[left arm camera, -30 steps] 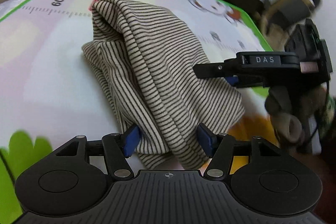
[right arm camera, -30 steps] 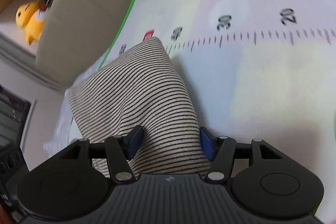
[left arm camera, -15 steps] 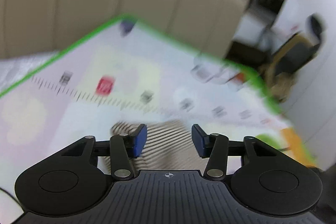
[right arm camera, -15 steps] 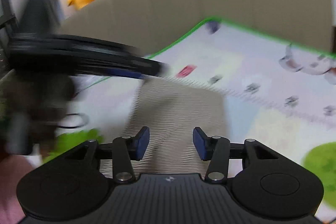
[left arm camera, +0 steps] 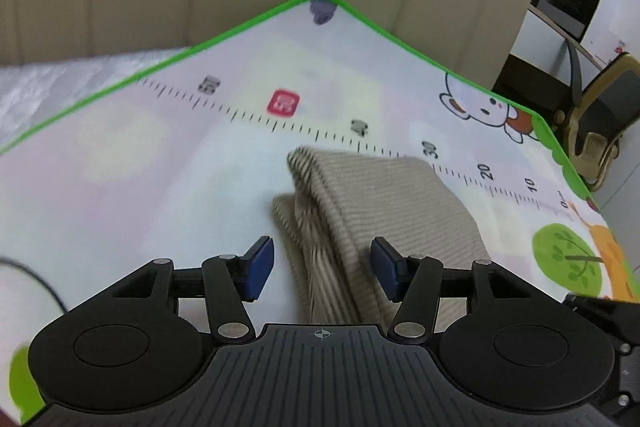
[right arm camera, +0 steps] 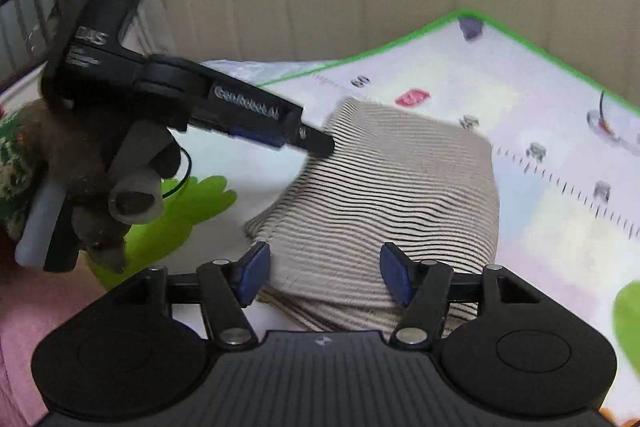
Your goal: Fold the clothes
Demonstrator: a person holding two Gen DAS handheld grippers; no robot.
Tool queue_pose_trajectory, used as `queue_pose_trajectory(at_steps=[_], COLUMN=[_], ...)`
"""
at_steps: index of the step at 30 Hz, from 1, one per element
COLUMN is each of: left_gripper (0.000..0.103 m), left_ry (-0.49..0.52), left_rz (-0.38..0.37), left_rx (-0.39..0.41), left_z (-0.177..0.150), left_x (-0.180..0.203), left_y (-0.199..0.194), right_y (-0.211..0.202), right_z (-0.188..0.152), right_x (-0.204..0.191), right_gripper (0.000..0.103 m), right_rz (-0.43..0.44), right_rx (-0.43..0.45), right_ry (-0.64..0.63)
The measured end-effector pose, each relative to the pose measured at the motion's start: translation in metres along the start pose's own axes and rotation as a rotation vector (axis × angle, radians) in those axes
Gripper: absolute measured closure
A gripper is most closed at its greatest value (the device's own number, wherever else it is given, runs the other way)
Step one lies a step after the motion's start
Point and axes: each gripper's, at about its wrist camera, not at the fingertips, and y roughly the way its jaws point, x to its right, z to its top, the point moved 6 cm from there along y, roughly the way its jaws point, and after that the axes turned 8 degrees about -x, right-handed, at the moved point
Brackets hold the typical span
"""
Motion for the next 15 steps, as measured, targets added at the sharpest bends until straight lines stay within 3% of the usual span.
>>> queue_pose_trajectory(at_steps=[2,6,9,10,11,13,15], left_gripper=[0.044,0.045,0.052,0.054,0.061,0.069,0.070], left_ry=[-0.008,-0.023,-0.080,-0.109,-0.147,-0.183,-0.174], left_rz=[-0.001,0.018,0.012,-0.003,-0.037,-0.121,-0.206], left_rx=[-0.002,0.019,0.018,0.008,-0.011,-0.048,-0.079], left_z=[-0.003,-0.003,-0.007,-0.010,-0.015,-0.021,-0.024], left_x=[-0.003,-0.013,-0.030,-0.035,-0.042,-0.046,-0.039], left_y=[-0.001,-0.009,-0.014,-0.014,-0.012,-0.007,-0.002], right_y=[-0.002,0.014,0.025,0.027,0.030,0.014,-0.009], right_z=[-0.004,-0.015,-0.018,-0.018,-0.018,-0.003,0.019], right_x=[-0.016,-0.042,-0.044,-0.043,-0.043,-0.024,0.007], right_gripper=[0.028,0.026,0.027,0.043,0.068,0.081,0.084], right_rz=[-0.037,-0.144,-0.222,-0.247,-0.272,-0.175,-0.063], right_rx=[0.002,-0.033,-0.033,-0.030,-0.027,-0.010,0.045], right_ry=[-0.107,-0.303,-0.396,-0.424,-0.451,-0.262,-0.006])
